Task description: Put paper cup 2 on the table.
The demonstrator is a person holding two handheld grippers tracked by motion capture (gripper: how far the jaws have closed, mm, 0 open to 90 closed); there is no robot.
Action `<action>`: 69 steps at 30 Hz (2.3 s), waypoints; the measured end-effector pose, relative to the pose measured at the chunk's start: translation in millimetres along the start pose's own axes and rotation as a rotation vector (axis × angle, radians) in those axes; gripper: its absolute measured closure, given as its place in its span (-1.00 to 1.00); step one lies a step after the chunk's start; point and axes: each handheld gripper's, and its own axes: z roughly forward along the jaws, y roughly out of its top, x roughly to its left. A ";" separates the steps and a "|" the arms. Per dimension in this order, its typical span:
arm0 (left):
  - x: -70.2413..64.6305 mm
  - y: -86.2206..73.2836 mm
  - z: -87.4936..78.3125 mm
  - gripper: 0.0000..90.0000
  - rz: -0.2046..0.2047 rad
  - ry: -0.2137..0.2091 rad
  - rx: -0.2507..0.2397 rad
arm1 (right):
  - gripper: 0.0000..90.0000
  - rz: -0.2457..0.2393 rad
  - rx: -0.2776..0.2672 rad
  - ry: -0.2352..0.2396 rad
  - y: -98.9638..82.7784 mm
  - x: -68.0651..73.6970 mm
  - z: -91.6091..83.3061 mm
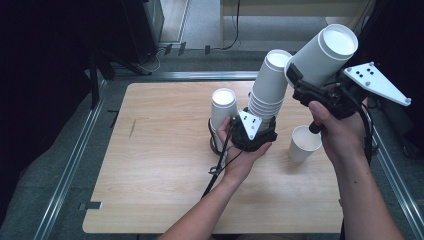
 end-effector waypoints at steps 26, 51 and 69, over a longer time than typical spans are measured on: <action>0.4 -2.7 -10.3 -0.60 0.012 -0.022 0.020 | -0.73 -0.090 0.072 -0.124 -56.2 -16.9 -33.2; 25.5 0.0 -74.7 -1.00 0.018 -0.154 0.041 | -0.73 -0.127 0.157 -0.079 -109.8 -6.9 -45.4; 68.3 -12.6 -120.0 -1.00 0.027 -0.130 0.112 | -0.72 -0.260 0.197 -0.032 -150.3 11.4 -49.3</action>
